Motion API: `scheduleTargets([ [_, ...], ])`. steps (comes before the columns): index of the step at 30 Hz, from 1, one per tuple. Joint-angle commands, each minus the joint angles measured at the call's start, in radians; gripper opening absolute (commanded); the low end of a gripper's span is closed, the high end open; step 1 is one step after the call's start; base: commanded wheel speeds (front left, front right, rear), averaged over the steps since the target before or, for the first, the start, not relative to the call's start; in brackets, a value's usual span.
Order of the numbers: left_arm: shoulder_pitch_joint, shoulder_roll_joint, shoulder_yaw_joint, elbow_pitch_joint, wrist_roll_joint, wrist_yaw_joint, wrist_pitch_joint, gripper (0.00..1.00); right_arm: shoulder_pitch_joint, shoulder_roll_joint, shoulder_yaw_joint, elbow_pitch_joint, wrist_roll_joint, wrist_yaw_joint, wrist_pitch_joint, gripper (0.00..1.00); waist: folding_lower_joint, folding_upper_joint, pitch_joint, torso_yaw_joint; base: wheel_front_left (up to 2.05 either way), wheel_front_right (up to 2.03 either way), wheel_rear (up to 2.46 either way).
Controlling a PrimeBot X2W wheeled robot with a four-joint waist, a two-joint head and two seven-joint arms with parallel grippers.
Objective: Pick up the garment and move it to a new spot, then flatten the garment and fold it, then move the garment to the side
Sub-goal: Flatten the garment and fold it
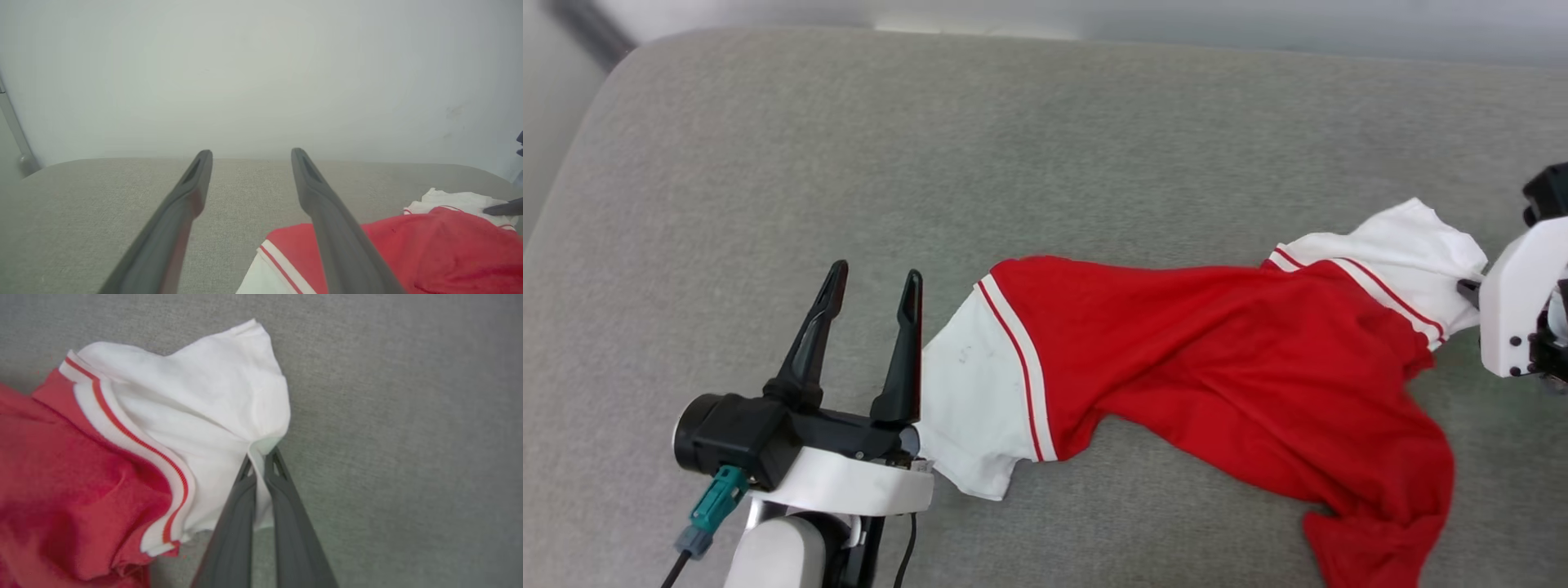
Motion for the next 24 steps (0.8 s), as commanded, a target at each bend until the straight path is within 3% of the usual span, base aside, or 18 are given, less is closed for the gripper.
scheduleTargets([
  [1, 0.012, 0.010, 0.012, -0.002, 0.000, -0.001, -0.003, 1.00, 0.027, 0.002, -0.031, -0.001, -0.009, -0.001, -0.037, 0.00, 0.0000, 0.0000, -0.044, -0.063, 0.00, 0.00, 0.00],
  [13, 0.034, 0.033, 0.031, -0.001, -0.010, -0.002, -0.003, 1.00, 0.228, 0.019, -0.285, 0.024, -0.103, -0.001, -0.181, 0.00, 0.0000, 0.0000, -0.061, -0.152, 0.00, 0.00, 0.00],
  [17, 0.035, 0.035, 0.029, 0.014, -0.021, -0.002, -0.003, 1.00, 0.278, 0.060, -0.329, 0.045, -0.136, -0.001, -0.219, 0.00, 0.0000, 0.0000, -0.062, -0.162, 0.00, 0.00, 0.00],
  [18, 0.037, 0.035, 0.026, 0.022, -0.030, -0.002, -0.003, 1.00, 0.282, 0.067, -0.333, 0.044, -0.141, -0.001, -0.233, 0.41, 0.0000, 0.0000, -0.062, -0.163, 0.00, 0.00, 0.00],
  [19, 0.037, 0.035, 0.026, 0.022, -0.030, -0.002, -0.003, 1.00, 0.282, 0.067, -0.333, 0.044, -0.141, -0.001, -0.233, 0.41, 0.0000, 0.0000, -0.062, -0.163, 0.00, 0.00, 0.00],
  [20, 0.036, 0.036, 0.026, 0.026, -0.036, -0.002, -0.003, 1.00, 0.283, 0.077, -0.338, 0.040, -0.139, -0.001, -0.249, 1.00, 0.0000, 0.0000, -0.062, -0.165, 0.00, 0.00, 0.00],
  [24, 0.033, 0.043, 0.029, 0.047, -0.051, -0.002, -0.003, 1.00, 0.267, 0.118, -0.334, -0.002, -0.114, -0.001, -0.331, 1.00, 0.0000, 0.0000, -0.073, -0.173, 0.00, 0.00, 0.00],
])
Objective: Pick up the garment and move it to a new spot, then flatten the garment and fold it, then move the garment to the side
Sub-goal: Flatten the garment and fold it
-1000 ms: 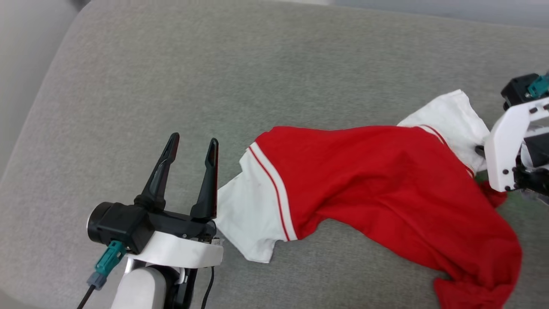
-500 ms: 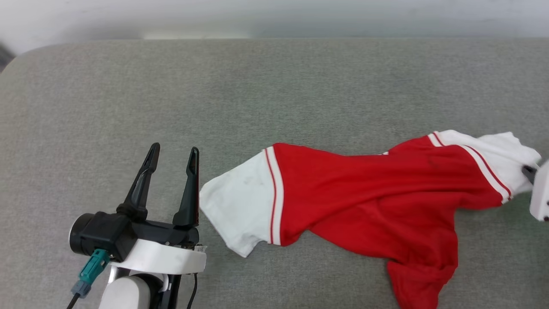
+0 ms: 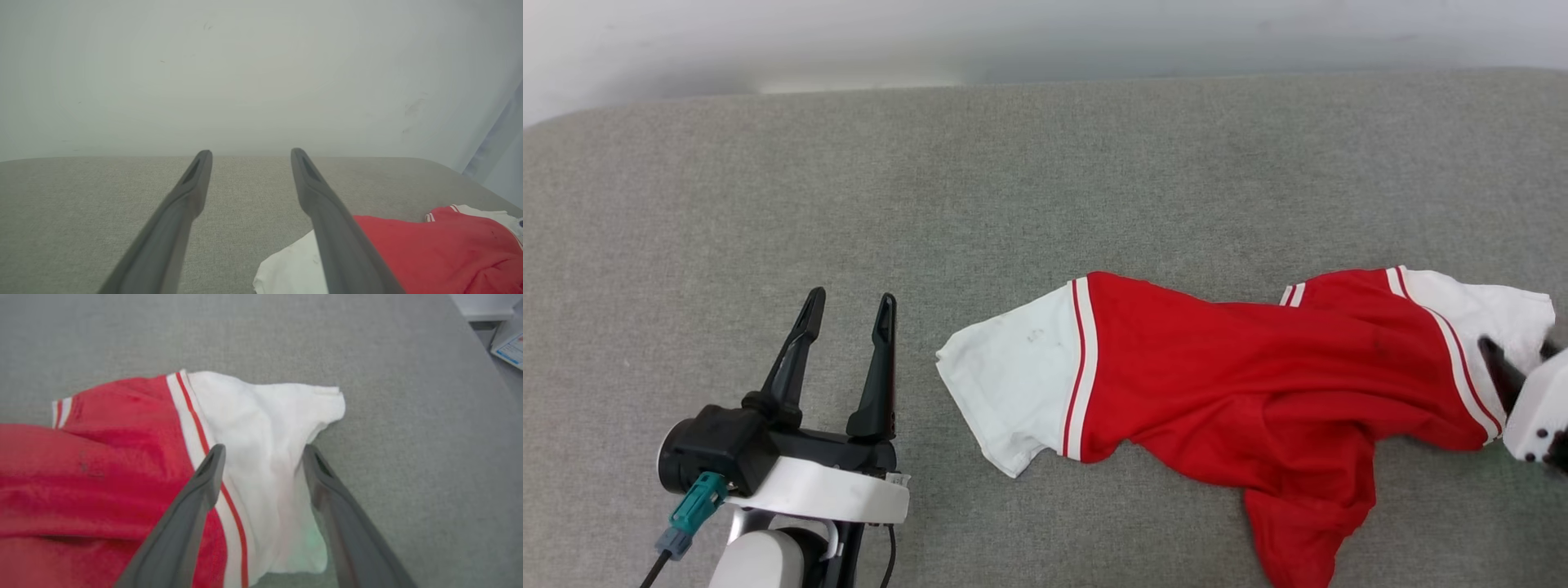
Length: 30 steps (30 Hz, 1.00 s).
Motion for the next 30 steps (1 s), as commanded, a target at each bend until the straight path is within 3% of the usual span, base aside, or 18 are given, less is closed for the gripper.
scheduleTargets([
  [1, 0.004, 0.006, 0.004, 0.007, -0.004, -0.001, -0.003, 1.00, -0.014, 0.003, 0.005, -0.027, 0.005, -0.001, -0.039, 1.00, 0.0000, 0.0000, -0.009, -0.004, 0.00, 0.00, 0.00],
  [12, 0.053, -0.001, 0.010, 0.036, -0.047, -0.001, -0.003, 1.00, 0.091, 0.085, 0.024, -0.315, 0.028, -0.001, -0.414, 1.00, 0.0000, 0.0000, -0.066, -0.015, 0.00, 0.00, 0.00],
  [20, 0.076, 0.040, -0.035, 0.070, -0.114, -0.001, 0.036, 1.00, 0.219, 0.182, 0.047, -0.467, -0.011, -0.001, -0.571, 1.00, 0.0000, 0.0000, -0.071, -0.029, 0.00, 0.00, 0.00],
  [25, 0.022, 0.107, -0.087, 0.041, -0.174, -0.001, 0.163, 1.00, 0.239, 0.218, 0.039, -0.518, -0.027, -0.001, -0.583, 1.00, 0.0000, 0.0000, -0.047, -0.039, 0.00, 0.00, 0.00],
  [30, -0.088, 0.206, -0.162, 0.023, -0.295, -0.001, 0.418, 1.00, 0.240, 0.227, 0.010, -0.551, -0.041, -0.001, -0.569, 1.00, 0.0000, 0.0000, -0.013, -0.037, 0.00, 0.00, 0.00],
])
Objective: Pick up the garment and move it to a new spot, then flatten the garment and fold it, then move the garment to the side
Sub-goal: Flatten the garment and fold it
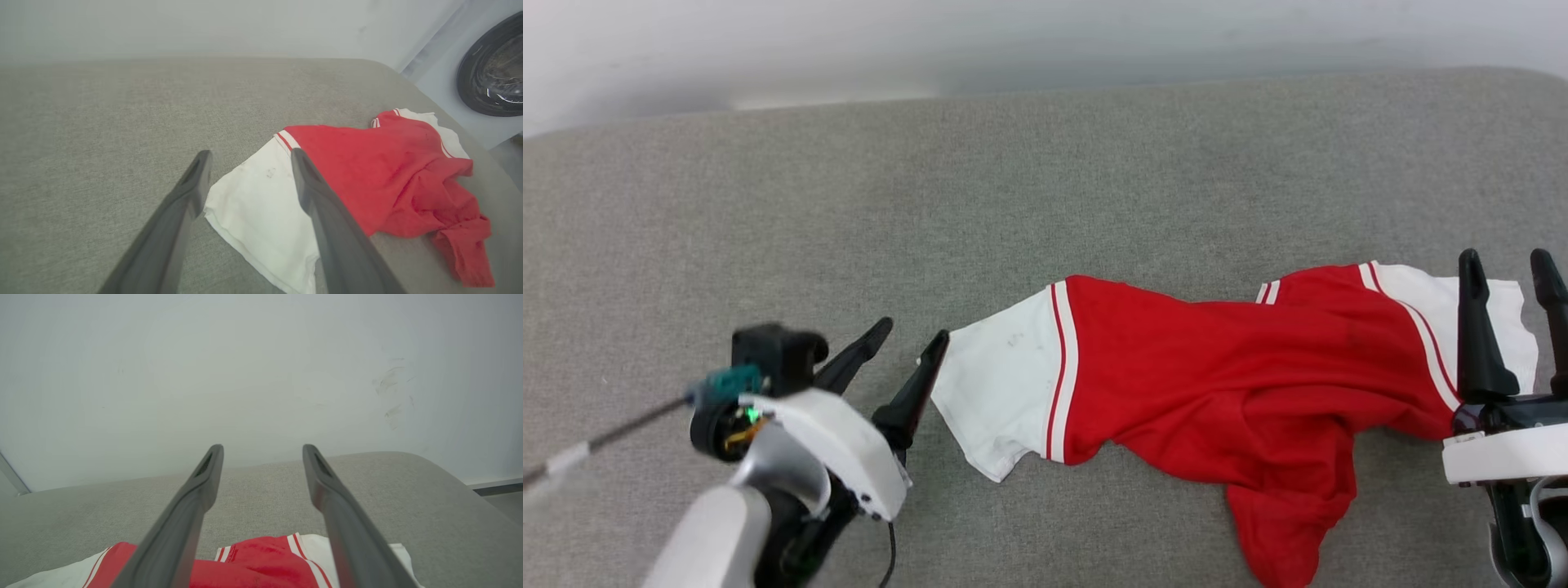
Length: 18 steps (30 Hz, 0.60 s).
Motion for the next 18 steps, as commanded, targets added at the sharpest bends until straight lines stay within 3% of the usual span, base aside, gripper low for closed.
scheduleTargets([
  [1, -0.047, 0.029, -0.017, -0.006, -0.047, -0.001, 0.076, 1.00, 0.007, 0.005, -0.007, -0.011, -0.007, 0.000, 0.003, 1.00, 0.0000, 0.0000, 0.016, 0.001, 0.00, 0.00, 0.00],
  [5, -0.148, 0.103, -0.051, 0.036, -0.164, 0.003, 0.374, 1.00, -0.012, 0.012, -0.020, -0.031, -0.016, 0.000, 0.009, 1.00, 0.0000, 0.0000, 0.049, -0.003, 0.00, 0.00, 0.00],
  [9, -0.259, 0.166, -0.059, 0.039, -0.226, 0.043, 0.632, 1.00, -0.030, 0.021, -0.016, -0.039, -0.019, 0.000, 0.010, 1.00, 0.0000, 0.0000, 0.076, -0.016, 0.00, 0.00, 0.00],
  [13, -0.306, 0.173, -0.077, 0.033, -0.276, 0.066, 0.770, 1.00, -0.033, 0.028, -0.021, -0.032, -0.020, 0.000, 0.004, 1.00, 0.0000, 0.0000, 0.100, -0.029, 0.00, 0.00, 0.00],
  [18, -0.343, 0.191, -0.116, 0.046, -0.257, 0.082, 0.853, 1.00, -0.050, 0.036, -0.015, -0.024, -0.016, 0.000, -0.008, 1.00, 0.0000, 0.0000, 0.135, -0.048, 0.00, 0.00, 0.00],
])
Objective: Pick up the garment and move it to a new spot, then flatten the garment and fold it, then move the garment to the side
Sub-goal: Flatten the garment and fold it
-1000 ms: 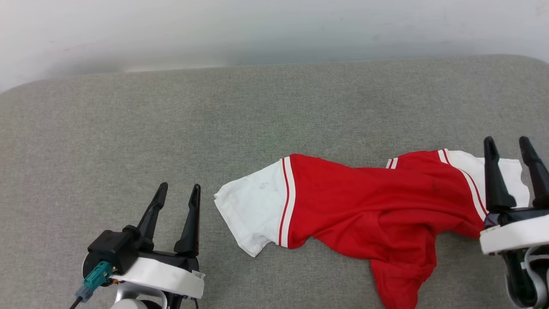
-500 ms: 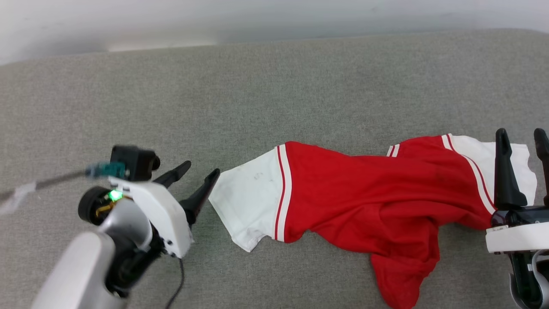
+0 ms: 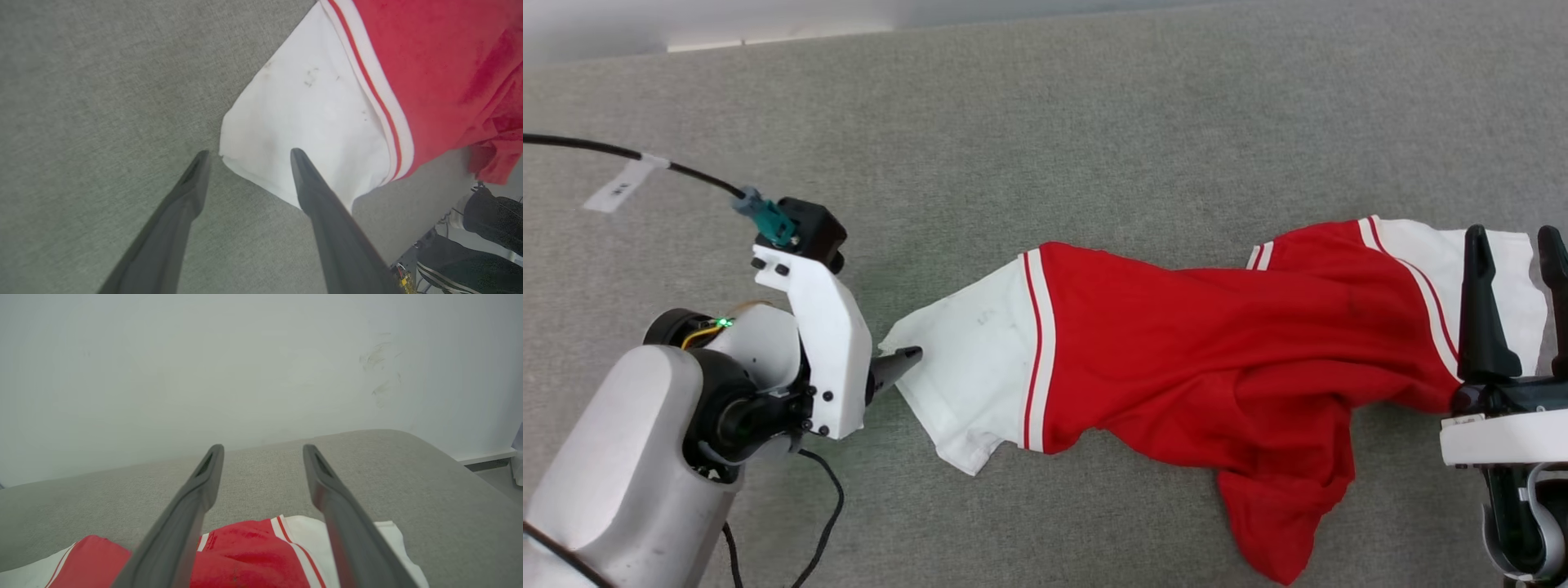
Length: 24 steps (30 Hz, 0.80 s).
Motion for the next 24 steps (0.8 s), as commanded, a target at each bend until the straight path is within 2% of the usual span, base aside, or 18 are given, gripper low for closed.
scheduleTargets([
  [1, -0.014, -0.003, -0.011, 0.011, 0.006, 0.006, 0.011, 1.00, -0.024, 0.005, 0.001, 0.004, 0.001, 0.000, -0.009, 1.00, 0.0000, 0.0000, 0.019, -0.013, 0.00, 0.00, 0.00],
  [8, -0.018, -0.007, -0.048, 0.068, 0.028, 0.009, 0.034, 1.00, -0.043, 0.014, 0.006, 0.031, 0.006, 0.000, -0.027, 1.00, 0.0000, 0.0000, 0.054, -0.034, 0.00, 0.00, 0.00],
  [9, -0.016, -0.008, -0.053, 0.079, 0.029, 0.008, 0.035, 0.76, -0.042, 0.014, 0.007, 0.035, 0.004, 0.000, -0.027, 1.00, 0.0000, 0.0000, 0.057, -0.036, 0.00, 0.00, 0.00],
  [10, -0.011, -0.012, -0.059, 0.090, 0.023, 0.003, 0.039, 0.00, -0.042, 0.014, 0.010, 0.039, 0.002, 0.000, -0.027, 1.00, 0.0000, 0.0000, 0.059, -0.038, 0.00, 0.00, 0.00],
  [12, -0.004, -0.015, -0.072, 0.107, 0.027, -0.004, 0.035, 0.00, -0.047, 0.013, 0.011, 0.045, -0.003, 0.000, -0.029, 1.00, 0.0000, 0.0000, 0.060, -0.040, 0.00, 0.00, 0.00],
  [19, 0.045, -0.018, -0.041, 0.141, 0.047, -0.008, -0.098, 0.00, -0.041, -0.001, 0.010, 0.073, -0.005, 0.000, 0.004, 1.00, 0.0000, 0.0000, 0.029, -0.037, 0.00, 0.00, 0.00],
  [24, 0.084, 0.017, 0.014, 0.090, 0.044, -0.017, -0.202, 0.00, -0.032, -0.057, 0.026, 0.090, -0.017, 0.000, 0.124, 1.00, 0.0000, 0.0000, -0.016, -0.026, 0.00, 0.00, 0.00],
])
